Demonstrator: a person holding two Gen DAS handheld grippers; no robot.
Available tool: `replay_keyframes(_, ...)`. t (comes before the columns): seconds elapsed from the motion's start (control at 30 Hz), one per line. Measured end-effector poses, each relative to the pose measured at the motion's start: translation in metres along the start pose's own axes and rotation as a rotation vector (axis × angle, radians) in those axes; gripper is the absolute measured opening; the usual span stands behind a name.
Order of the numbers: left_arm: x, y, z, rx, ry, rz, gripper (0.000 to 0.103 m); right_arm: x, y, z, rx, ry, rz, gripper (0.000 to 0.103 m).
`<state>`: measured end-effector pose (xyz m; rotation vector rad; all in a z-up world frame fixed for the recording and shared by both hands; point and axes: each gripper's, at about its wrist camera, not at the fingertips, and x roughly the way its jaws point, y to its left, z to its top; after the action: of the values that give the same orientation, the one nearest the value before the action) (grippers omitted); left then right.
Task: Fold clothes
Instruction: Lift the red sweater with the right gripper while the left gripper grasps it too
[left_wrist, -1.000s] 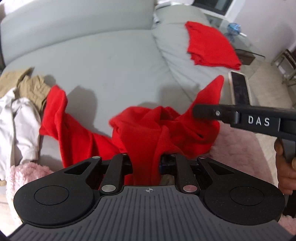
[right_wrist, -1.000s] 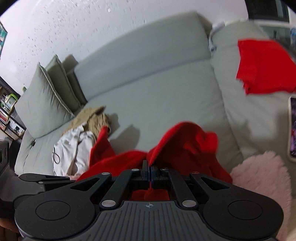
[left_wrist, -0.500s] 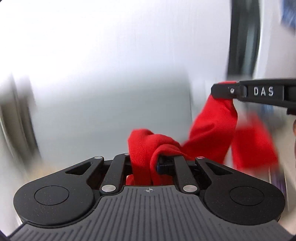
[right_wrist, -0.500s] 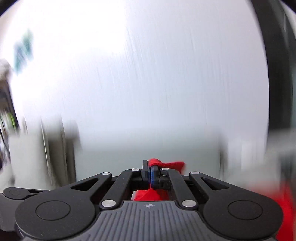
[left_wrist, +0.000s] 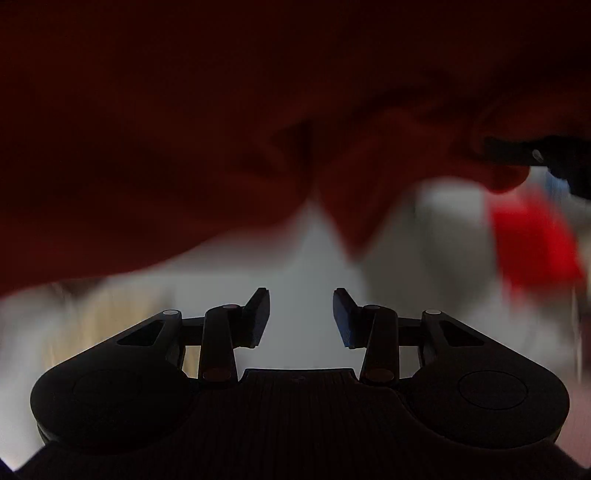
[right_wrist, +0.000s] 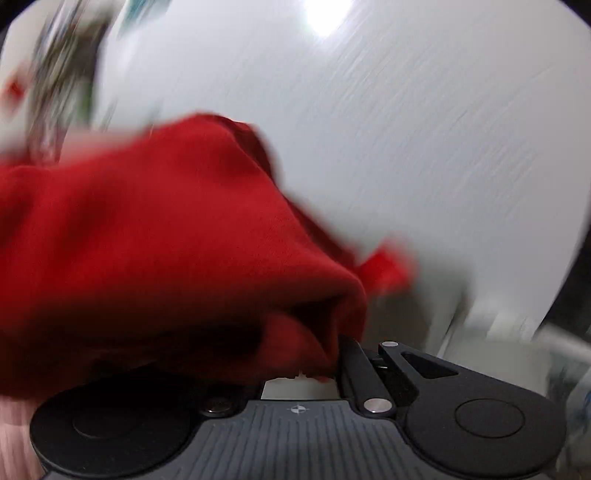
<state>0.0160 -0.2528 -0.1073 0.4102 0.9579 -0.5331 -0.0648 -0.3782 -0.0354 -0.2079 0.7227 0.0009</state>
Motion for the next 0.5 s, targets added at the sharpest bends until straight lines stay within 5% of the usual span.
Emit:
replay_keyframes(0.1, 0.044, 0.000, -0.089, 0.069, 0.375, 0.077, 0.043, 0.035, 0.024, -0.083, 0.007, 0.376, 0.075, 0.005)
replay_keyframes(0.13, 0.048, 0.000, -0.111, 0.091, 0.419, 0.097, 0.044, 0.036, 0.025, -0.100, 0.070, 0.433, 0.089, 0.008)
replay_keyframes(0.2, 0.040, -0.005, -0.127, 0.161, 0.362, 0.076, 0.049, 0.034, 0.021, -0.120, 0.202, 0.491, 0.116, 0.020)
replay_keyframes(0.3, 0.029, -0.005, -0.113, 0.090, 0.292, -0.009, 0.050, 0.022, 0.013, -0.123, 0.370, 0.459, 0.143, 0.026)
replay_keyframes(0.5, 0.009, 0.006, -0.079, -0.038, 0.242, 0.026, 0.056, 0.018, 0.009, -0.108, 0.436, 0.353, 0.129, 0.037)
